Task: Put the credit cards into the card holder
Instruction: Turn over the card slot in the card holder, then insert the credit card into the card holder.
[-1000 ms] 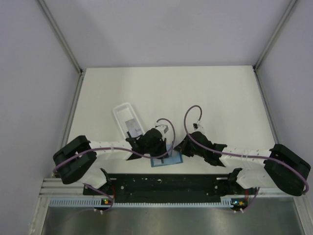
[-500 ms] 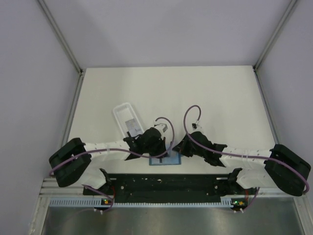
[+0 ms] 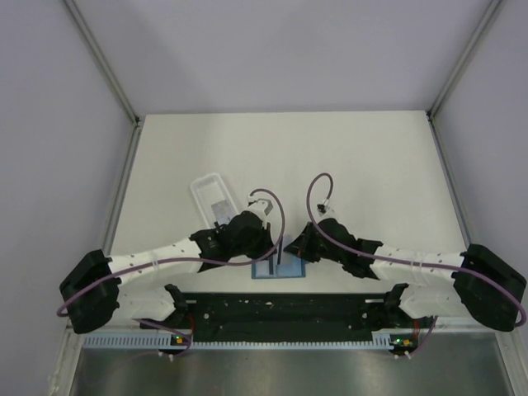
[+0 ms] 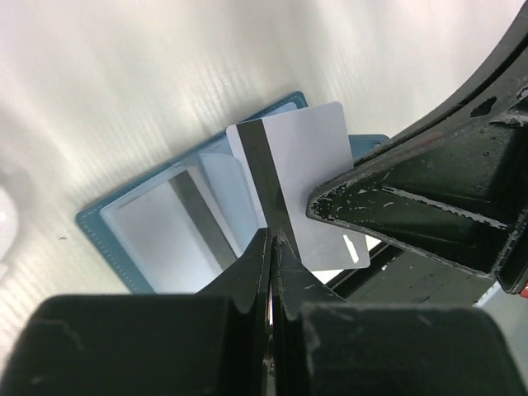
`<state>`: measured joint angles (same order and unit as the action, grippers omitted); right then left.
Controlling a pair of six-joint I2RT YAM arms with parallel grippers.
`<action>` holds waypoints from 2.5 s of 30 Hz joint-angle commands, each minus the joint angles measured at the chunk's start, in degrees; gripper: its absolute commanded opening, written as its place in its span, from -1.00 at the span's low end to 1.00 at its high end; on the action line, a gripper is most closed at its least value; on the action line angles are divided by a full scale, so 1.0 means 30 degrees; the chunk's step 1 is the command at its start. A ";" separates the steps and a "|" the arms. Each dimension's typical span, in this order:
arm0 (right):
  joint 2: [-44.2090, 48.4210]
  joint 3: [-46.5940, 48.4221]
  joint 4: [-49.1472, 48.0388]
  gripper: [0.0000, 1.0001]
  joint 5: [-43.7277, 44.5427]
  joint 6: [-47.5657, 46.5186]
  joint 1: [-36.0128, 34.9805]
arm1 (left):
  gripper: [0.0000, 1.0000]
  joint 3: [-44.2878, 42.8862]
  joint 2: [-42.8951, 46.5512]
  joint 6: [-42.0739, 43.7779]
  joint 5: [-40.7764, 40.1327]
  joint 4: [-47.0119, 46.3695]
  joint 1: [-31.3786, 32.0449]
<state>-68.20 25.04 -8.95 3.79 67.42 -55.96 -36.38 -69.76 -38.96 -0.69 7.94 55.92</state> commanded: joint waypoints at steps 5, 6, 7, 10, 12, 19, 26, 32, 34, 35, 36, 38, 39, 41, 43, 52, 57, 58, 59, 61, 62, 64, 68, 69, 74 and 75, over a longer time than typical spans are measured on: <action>-0.1637 0.1761 -0.1028 -1.00 -0.0238 -0.0354 -0.0710 | -1.00 0.0143 0.2858 0.0360 -0.2581 0.2154 -0.0183; -0.2133 0.1907 -0.1204 -1.00 -0.0326 -0.0353 -0.0768 | -1.00 0.0377 0.3152 0.0302 -0.2728 0.2330 -0.0212; -0.2602 0.2053 -0.1351 -1.00 -0.0414 -0.0324 -0.0798 | -1.00 0.0611 0.3415 0.0156 -0.2874 0.2419 -0.0271; -0.4008 0.2434 -0.1966 -1.00 -0.0619 -0.0324 -0.1061 | -1.00 0.1431 0.4148 -0.0224 -0.3168 0.2683 -0.0300; -0.4831 0.2640 -0.2288 -1.00 -0.0736 -0.0295 -0.1149 | -1.00 0.1959 0.4588 -0.0401 -0.3314 0.2771 -0.0388; -0.4953 0.2641 -0.2262 -1.00 -0.0241 -0.0703 -0.1296 | -1.00 0.3307 0.5088 -0.1046 -0.3842 0.3240 -0.0447; -0.2229 0.1704 -0.1561 -1.00 0.0962 -0.2871 -0.1296 | -1.00 0.4332 0.4619 -0.1544 -0.3990 0.2803 -0.0476; -0.0939 0.0883 -0.2176 -1.00 0.0230 -0.4251 -0.1296 | -1.00 0.4598 0.3947 -0.1545 -0.3668 0.1981 -0.0623; -0.0529 0.0650 -0.1822 -1.00 0.0376 -0.4046 -0.1267 | -1.00 0.4539 0.3596 -0.1545 -0.3609 0.1835 -0.0652; -0.0353 0.0532 -0.1531 -1.00 0.0580 -0.3929 -0.1267 | -1.00 0.4539 0.3478 -0.1545 -0.3521 0.1718 -0.0652; -0.0206 0.0502 -0.1209 -1.00 0.0698 -0.3870 -0.1267 | -1.00 0.4568 0.3390 -0.1516 -0.3463 0.1630 -0.0652; -0.0059 0.0619 -0.0478 -1.00 0.0670 -0.3898 -0.1267 | -1.00 0.4598 0.3243 -0.1516 -0.3345 0.1396 -0.0652; -0.0029 0.0735 -0.0097 -1.00 0.0670 -0.3927 -0.1267 | -1.00 0.4569 0.3155 -0.1515 -0.3316 0.1337 -0.0652; -0.0029 0.0795 0.0287 -1.00 0.0554 -0.3811 -0.1238 | -1.00 0.4568 0.3038 -0.1486 -0.3228 0.1219 -0.0652; -0.0174 0.0737 0.0230 -1.00 0.0232 -0.3577 -0.1209 | -1.00 0.4539 0.2892 -0.1486 -0.3170 0.1102 -0.0652; -0.1609 -0.0668 -0.3017 -1.00 -0.2112 -0.2113 -0.0127 | -1.00 0.4480 0.2452 -0.1398 -0.2935 0.0809 -0.0652; -0.2313 -0.1255 -0.4134 -1.00 -0.2670 -0.1555 0.0490 | -1.00 0.4451 0.2218 -0.1369 -0.2847 0.0750 -0.0652; -0.2488 -0.1256 -0.4310 -1.00 -0.2757 -0.1526 0.0520 | -1.00 0.4451 0.2188 -0.1340 -0.2818 0.0721 -0.0652; -0.2664 -0.1343 -0.4543 -1.00 -0.2816 -0.1467 0.0520 | -1.00 0.4451 0.2159 -0.1369 -0.2788 0.0692 -0.0652; -0.2957 -0.1402 -0.4983 -1.00 -0.2963 -0.1321 0.0549 | -1.00 0.4451 0.2100 -0.1369 -0.2730 0.0604 -0.0652; -0.3104 -0.1431 -0.5275 -1.00 -0.3079 -0.1233 0.0549 | -1.00 0.4451 0.2071 -0.1369 -0.2729 0.0546 -0.0652; -0.3425 -0.1519 -0.5774 -1.00 -0.3255 -0.1057 0.0549 | -1.00 0.4451 0.2041 -0.1369 -0.2642 0.0487 -0.0681; -0.4011 -0.1607 -0.6478 -1.00 -0.3490 -0.0793 0.0549 | -1.00 0.4393 0.1807 -0.1340 -0.2554 0.0370 -0.0652; -0.4129 -0.1607 -0.6595 -1.00 -0.3549 -0.0735 0.0549 | -1.00 0.4422 0.1749 -0.1311 -0.2525 0.0369 -0.0652; -0.4774 -0.1578 -0.7065 -1.00 -0.3783 -0.0530 0.0549 | -1.00 0.4393 0.1631 -0.1281 -0.2437 0.0252 -0.0652; -0.4949 -0.1549 -0.7181 -1.00 -0.3842 -0.0500 0.0578 | -1.00 0.4422 0.1602 -0.1310 -0.2437 0.0223 -0.0652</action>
<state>-81.43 20.97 -26.28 -6.81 65.12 -54.83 -22.81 -64.05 -43.33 -8.38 9.72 54.08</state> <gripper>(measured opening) 0.006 0.012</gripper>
